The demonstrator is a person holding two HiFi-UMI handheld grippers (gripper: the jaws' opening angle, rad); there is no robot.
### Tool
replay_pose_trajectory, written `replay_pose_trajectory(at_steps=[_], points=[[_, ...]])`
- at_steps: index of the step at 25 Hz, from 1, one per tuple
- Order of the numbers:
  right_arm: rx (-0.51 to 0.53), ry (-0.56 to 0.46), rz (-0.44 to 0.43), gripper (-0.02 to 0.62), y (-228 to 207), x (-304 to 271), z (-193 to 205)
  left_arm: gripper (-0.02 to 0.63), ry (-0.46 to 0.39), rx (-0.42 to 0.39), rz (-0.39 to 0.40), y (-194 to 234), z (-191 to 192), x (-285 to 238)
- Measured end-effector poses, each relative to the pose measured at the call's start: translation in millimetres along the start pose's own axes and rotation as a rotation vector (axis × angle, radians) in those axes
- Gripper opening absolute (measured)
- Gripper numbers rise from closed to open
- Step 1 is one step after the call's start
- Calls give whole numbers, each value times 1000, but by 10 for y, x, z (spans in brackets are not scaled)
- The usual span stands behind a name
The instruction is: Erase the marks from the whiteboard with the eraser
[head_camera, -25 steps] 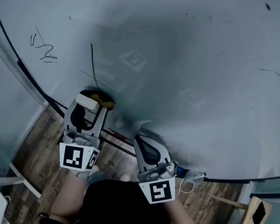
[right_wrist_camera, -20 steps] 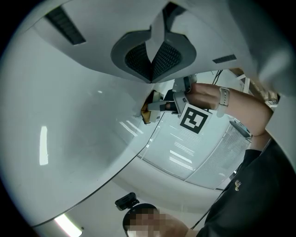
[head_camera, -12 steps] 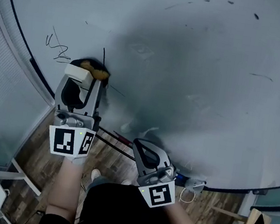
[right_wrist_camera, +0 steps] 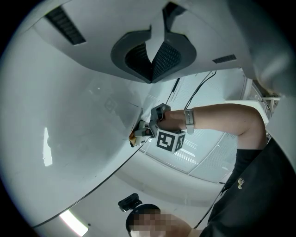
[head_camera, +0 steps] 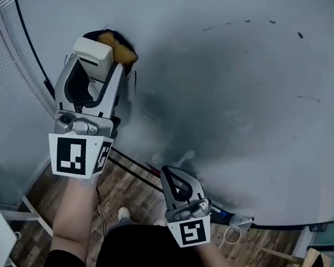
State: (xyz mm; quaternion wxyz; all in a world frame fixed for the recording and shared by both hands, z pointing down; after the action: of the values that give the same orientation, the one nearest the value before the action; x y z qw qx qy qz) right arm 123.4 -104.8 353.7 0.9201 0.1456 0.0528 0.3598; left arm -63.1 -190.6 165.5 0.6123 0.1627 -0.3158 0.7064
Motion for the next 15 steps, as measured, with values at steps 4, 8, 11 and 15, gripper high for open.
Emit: replay_pose_trajectory(at_steps=[4, 8, 11, 15], points=[[-9, 11, 13, 28, 34, -49, -3, 264, 7, -3, 15, -73, 64, 64], [-21, -8, 31, 28, 53, -85, -38, 262, 43, 24, 72, -249, 203, 196], [-52, -24, 45, 28, 61, -109, -49, 262, 90, 55, 117, -390, 360, 334], [-86, -54, 55, 28, 98, -139, -62, 264, 176, 123, 149, -532, 719, 600]])
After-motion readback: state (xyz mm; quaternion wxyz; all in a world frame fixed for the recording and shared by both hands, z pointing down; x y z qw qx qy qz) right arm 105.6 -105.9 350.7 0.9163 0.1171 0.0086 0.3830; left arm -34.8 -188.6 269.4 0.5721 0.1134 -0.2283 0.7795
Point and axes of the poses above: the fingertips, and each gripper's own axes: x backward along the fingers, y to its left, z out of its underside, the point moved 4 cm from there along x, backward along the fingers, and after that the axes turned 3 degrees about -x, right-handed, at the moved point
